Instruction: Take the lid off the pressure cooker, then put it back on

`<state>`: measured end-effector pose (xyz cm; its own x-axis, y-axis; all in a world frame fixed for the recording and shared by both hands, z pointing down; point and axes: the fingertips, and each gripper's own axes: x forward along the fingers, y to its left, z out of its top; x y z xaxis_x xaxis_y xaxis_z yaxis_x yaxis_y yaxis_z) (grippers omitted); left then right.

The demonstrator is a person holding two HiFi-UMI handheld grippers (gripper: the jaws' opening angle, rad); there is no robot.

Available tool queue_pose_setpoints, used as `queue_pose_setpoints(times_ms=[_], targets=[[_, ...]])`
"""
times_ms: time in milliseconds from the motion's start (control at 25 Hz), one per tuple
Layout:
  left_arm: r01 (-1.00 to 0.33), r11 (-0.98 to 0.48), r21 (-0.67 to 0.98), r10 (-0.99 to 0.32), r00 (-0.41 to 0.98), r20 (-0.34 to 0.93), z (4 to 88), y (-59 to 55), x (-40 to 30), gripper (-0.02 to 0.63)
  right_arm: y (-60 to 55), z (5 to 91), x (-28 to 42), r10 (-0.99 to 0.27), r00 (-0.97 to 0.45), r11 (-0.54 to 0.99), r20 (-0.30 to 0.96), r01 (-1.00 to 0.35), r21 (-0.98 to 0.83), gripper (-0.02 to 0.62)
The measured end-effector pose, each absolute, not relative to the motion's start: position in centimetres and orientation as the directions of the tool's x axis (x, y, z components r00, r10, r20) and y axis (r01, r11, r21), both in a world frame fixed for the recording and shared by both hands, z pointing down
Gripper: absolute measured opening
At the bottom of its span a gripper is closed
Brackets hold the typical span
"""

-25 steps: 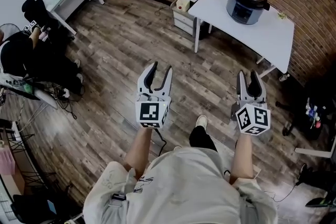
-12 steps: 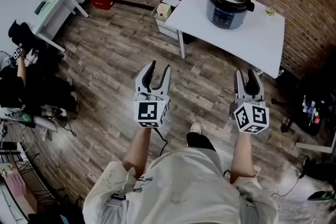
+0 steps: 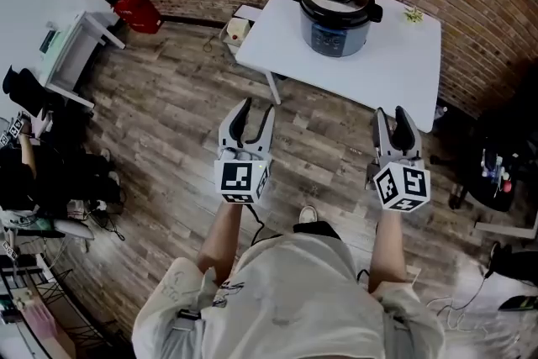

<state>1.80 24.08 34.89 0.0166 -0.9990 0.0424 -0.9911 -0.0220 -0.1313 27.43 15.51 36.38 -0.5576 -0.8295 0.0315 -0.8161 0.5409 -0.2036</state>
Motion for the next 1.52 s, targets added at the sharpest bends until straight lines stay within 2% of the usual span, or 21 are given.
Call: queue_pose_setpoints(times_ms=[280,560,1200,1520], targets=[[-0.992,-0.058,-0.114,-0.998,0.056,0.017,34.4,19.7,3.1,0.198,12.6,36.1,29.0,-0.853,-0.521,0.508,0.022,-0.84,-0.188,0.208],[-0.993,-0.092,-0.079,-0.996,0.091,0.012,36.0,15.2,1.4,0.198,9.6,37.0,27.8,-0.871,-0.49,0.478,0.033,-0.862,-0.168,0.207],[-0.964,-0.252,-0.083,-0.968,0.252,0.009,34.0,-0.5,-9.3,0.198,-2.8,33.3,16.8,-0.925,-0.38,0.376,0.003,-0.917,-0.133,0.209],[-0.94,-0.334,-0.067,-0.942,0.335,-0.003,33.9,-6.4,-12.3,0.198,-6.1,32.3,14.2,-0.951,-0.308,0.307,-0.011,-0.946,-0.104,0.209]])
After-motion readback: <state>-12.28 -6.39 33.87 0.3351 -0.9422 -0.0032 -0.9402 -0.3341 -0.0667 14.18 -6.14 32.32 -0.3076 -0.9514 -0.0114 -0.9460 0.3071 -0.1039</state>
